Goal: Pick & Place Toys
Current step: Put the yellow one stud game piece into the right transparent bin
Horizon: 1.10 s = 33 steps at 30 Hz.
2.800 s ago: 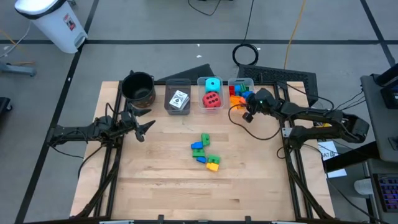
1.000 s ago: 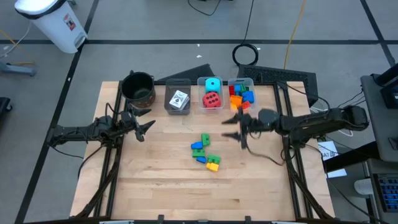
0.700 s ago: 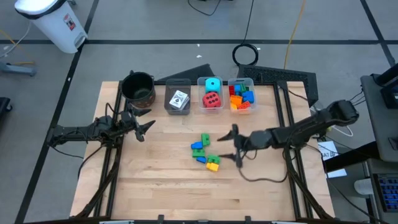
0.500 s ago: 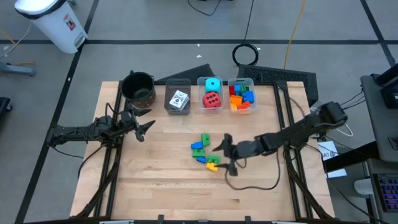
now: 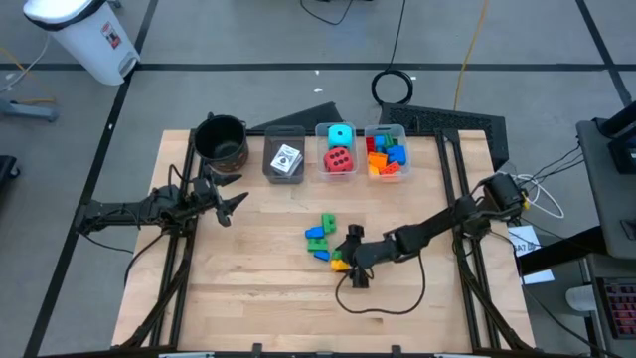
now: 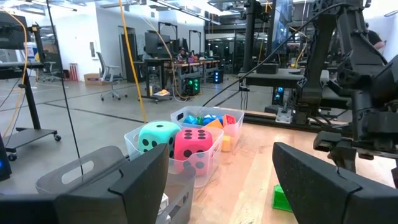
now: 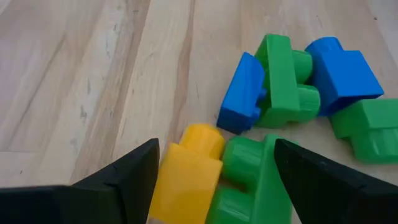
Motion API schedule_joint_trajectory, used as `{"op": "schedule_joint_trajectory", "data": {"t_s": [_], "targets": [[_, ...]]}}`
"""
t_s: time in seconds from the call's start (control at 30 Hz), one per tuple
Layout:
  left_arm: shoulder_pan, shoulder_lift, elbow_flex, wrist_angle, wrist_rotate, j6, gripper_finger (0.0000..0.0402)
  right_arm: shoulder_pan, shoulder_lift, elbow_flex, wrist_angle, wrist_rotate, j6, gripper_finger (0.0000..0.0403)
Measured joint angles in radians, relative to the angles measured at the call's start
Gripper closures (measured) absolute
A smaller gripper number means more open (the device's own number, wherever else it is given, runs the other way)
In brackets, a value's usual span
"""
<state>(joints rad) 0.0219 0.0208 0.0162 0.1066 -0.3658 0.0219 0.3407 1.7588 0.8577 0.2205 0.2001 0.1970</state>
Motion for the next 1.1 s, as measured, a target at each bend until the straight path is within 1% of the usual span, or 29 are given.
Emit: {"op": "schedule_joint_trajectory", "data": {"t_s": [0.17,0.33,0.47,0.57,0.67,0.7,0.77,1.0,1.03,1.1], "targets": [[0.000,0.000,0.000,0.000,0.000,0.000,0.0110,0.020,-0.038,0.000,-0.138,0.068,0.031,0.0123],[0.000,0.000,0.000,0.000,0.000,0.000,0.0110,0.049,-0.104,-0.007,-0.270,0.202,0.024,0.0132],[0.000,0.000,0.000,0.000,0.000,0.000,0.0110,0.072,-0.173,-0.006,-0.293,0.237,0.022,0.0132],[0.000,0.000,0.000,0.001,0.000,0.000,0.0110,0.083,-0.232,-0.006,-0.299,0.240,0.030,0.0131],[0.000,0.000,0.000,0.000,0.000,0.000,0.0110,0.097,-0.290,-0.006,-0.354,0.235,0.120,0.0134],[0.000,0.000,0.000,0.001,0.000,0.000,0.0110,0.100,-0.304,-0.005,-0.366,0.219,0.146,0.0136],[0.000,0.000,0.000,0.000,0.000,0.000,0.0110,0.114,-0.324,-0.015,-0.387,0.215,0.158,0.0139],[0.000,0.000,0.000,0.000,0.000,0.000,0.0110,0.113,-0.310,-0.112,-0.325,0.212,0.155,0.0147],[0.000,0.000,0.000,0.000,0.000,0.000,0.0110,0.109,-0.307,-0.129,-0.312,0.198,0.152,0.0147],[0.000,0.000,0.000,0.000,0.000,0.000,0.0110,0.097,-0.300,-0.165,-0.277,0.137,0.128,0.0147]]}}
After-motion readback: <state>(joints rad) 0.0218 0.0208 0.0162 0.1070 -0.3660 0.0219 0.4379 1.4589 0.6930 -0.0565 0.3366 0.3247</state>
